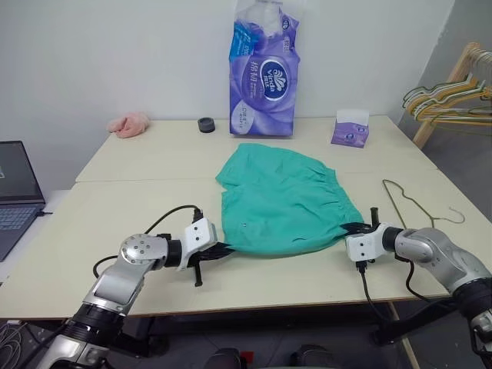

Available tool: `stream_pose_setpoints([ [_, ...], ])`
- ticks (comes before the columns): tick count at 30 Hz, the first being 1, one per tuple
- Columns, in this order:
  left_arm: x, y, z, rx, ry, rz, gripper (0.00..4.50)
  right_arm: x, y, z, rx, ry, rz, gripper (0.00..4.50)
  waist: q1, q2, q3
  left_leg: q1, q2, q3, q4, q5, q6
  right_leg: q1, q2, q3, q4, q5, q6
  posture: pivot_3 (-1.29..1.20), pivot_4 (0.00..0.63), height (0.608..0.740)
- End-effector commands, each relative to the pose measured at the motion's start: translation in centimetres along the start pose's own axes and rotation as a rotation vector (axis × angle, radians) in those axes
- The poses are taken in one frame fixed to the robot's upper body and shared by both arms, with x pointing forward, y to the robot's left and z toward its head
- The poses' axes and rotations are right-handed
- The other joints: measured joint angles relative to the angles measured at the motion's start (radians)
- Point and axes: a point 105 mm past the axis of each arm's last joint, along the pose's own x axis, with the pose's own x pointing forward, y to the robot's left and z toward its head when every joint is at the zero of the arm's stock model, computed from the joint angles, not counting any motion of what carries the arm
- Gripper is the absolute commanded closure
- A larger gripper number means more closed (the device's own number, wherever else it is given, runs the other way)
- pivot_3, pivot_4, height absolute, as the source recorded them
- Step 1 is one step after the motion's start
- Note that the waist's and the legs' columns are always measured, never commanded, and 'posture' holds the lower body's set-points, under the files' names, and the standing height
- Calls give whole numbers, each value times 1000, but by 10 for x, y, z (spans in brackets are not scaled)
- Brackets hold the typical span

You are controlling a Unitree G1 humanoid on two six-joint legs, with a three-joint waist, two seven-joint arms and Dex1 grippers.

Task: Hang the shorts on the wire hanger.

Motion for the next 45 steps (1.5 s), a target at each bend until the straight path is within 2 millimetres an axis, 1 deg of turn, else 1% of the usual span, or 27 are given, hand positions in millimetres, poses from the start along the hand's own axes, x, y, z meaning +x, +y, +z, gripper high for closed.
stream_pose_setpoints([
  [1,-12,5,9,46,2,-26,4500,-15,-21,16,1,-82,-15,4465,0,0,1,0,0,0,0,0,0,0,0,0,0,0,0,-32,17,740],
  [3,-17,-6,4,37,36,-105,4500,-22,-18,24,36,-115,35,4465,1,0,1,0,0,0,0,0,0,0,0,0,0,0,0,-33,19,740],
  [6,-30,-40,-8,-20,121,-298,4500,-36,-1,32,81,-148,177,4465,-2,1,3,0,0,0,0,0,1,0,0,0,0,0,0,-43,23,740],
  [9,-42,-70,-14,-67,175,-440,4500,-49,11,42,123,-176,279,4465,-3,2,6,0,1,0,0,-2,3,0,-1,0,0,-1,0,-49,25,740],
  [13,-53,-100,-17,-111,205,-556,4500,-61,23,49,149,-186,366,4465,-1,3,11,0,2,0,0,-2,3,0,-1,-1,0,-6,-4,-59,28,740],
  [15,-58,-112,-16,-127,214,-597,4500,-65,28,52,152,-187,403,4465,-1,3,12,0,2,1,0,-2,3,0,-1,-1,0,-8,-2,-60,26,740],
  [17,-60,-116,-16,-138,217,-607,4500,-71,34,54,158,-186,445,4465,1,4,12,1,2,1,0,-2,2,0,-1,-1,0,-8,-2,-60,26,740],
  [19,-59,-116,-16,-139,220,-598,4500,-76,40,55,164,-183,488,4465,5,5,14,1,2,1,0,-2,2,0,-1,-1,0,-8,-2,-59,25,740],
  [24,-54,-113,-20,-122,224,-565,4500,-73,42,66,203,-210,498,4465,3,4,15,1,2,1,1,-2,2,1,-1,-2,0,-8,-2,-55,26,740],
  [27,-51,-114,-18,-150,213,-558,4500,-76,46,71,226,-210,544,4465,3,4,16,1,2,1,0,-2,2,1,-1,-2,0,-8,-2,-55,27,740],
  [30,-45,-111,-13,-182,180,-523,3854,-81,47,68,254,-182,567,3823,4,5,18,1,2,1,0,-2,2,1,0,-2,0,-8,-2,-56,28,740],
  [34,-41,-109,-5,-216,143,-514,2637,-85,39,65,240,-161,560,2465,3,4,20,1,2,1,1,-2,2,1,-1,-2,0,-8,-1,-56,29,740],
  [36,-38,-106,-2,-217,128,-500,2024,-91,34,65,244,-160,566,1763,3,5,22,1,2,1,1,-2,2,1,0,-2,0,-8,-1,-54,28,740],
  [39,-33,-101,5,-201,93,-463,1103,-101,24,71,412,-187,547,702,4,6,24,1,2,1,1,-3,2,1,0,-2,0,-8,-1,-49,29,740],
  [40,-24,-85,13,-181,37,-367,809,-106,11,67,548,-200,478,358,6,5,24,1,3,1,1,-3,2,1,0,-2,0,-8,-1,-44,30,740],
  [41,-14,-65,26,-166,-43,-247,520,-109,-7,58,666,-198,362,56,11,5,25,1,3,0,1,-3,2,1,0,-2,0,-6,2,-43,30,740],
  [42,-8,-52,35,-162,-99,-166,186,-113,-18,52,745,-198,281,0,16,4,26,1,3,0,2,-3,2,2,-1,-2,-1,-5,4,-44,30,740],
  [43,-3,-41,45,-171,-150,-108,46,-117,-31,43,830,-202,182,0,21,2,27,0,2,0,3,-3,2,2,-1,-2,-1,-3,7,-45,29,740],
  [45,3,-30,62,-167,-218,-44,46,-120,-52,26,957,-199,-34,0,23,-4,26,0,2,-1,4,-2,2,2,0,-2,-1,-2,7,-47,28,740],
])
